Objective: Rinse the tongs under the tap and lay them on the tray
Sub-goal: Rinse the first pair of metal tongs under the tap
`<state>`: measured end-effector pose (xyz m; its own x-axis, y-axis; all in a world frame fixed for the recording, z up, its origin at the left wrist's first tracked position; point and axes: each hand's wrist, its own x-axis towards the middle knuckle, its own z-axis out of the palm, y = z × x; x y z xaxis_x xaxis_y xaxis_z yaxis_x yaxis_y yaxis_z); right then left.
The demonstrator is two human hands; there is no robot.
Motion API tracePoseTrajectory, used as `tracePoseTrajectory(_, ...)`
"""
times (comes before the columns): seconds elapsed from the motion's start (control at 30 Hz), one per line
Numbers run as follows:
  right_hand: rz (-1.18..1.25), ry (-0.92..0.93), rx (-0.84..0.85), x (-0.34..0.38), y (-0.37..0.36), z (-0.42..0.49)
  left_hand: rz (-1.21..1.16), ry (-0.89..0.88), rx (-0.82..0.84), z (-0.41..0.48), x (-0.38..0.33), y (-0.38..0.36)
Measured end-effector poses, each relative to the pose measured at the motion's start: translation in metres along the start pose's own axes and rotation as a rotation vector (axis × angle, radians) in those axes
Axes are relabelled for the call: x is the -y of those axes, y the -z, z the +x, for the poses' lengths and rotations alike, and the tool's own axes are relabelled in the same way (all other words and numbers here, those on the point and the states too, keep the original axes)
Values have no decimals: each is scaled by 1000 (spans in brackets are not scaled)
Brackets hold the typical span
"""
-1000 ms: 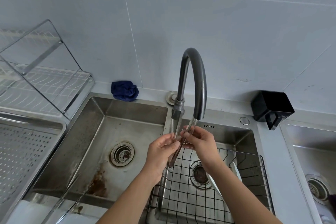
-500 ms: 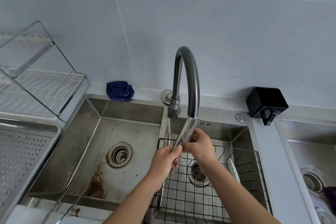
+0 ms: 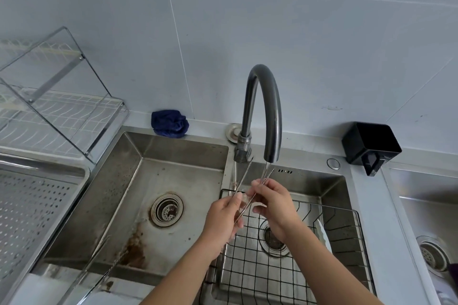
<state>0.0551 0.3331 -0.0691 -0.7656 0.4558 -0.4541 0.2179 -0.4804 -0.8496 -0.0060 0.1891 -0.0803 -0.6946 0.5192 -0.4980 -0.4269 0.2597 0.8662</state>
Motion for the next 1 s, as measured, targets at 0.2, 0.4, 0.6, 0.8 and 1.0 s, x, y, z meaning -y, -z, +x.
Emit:
tracePoseTrajectory(0.2,7,68,40,7,-3,-4,31,44,30,6,0,-9)
tracePoseTrajectory(0.4,3,113,86,12,2,0,178,-124,42,10,-8,-22)
tracePoseTrajectory(0.6,-460,241,-4,4,5,-10,22,42,116,12,-9,-18)
tracePoseTrajectory(0.8,-343,306,-589,-9,0,-15,-51,104,89,8,-7,-37)
tracePoseTrajectory(1.0,-261,174,-278,-5,3,-15,-147,140,109,12,-8,-37)
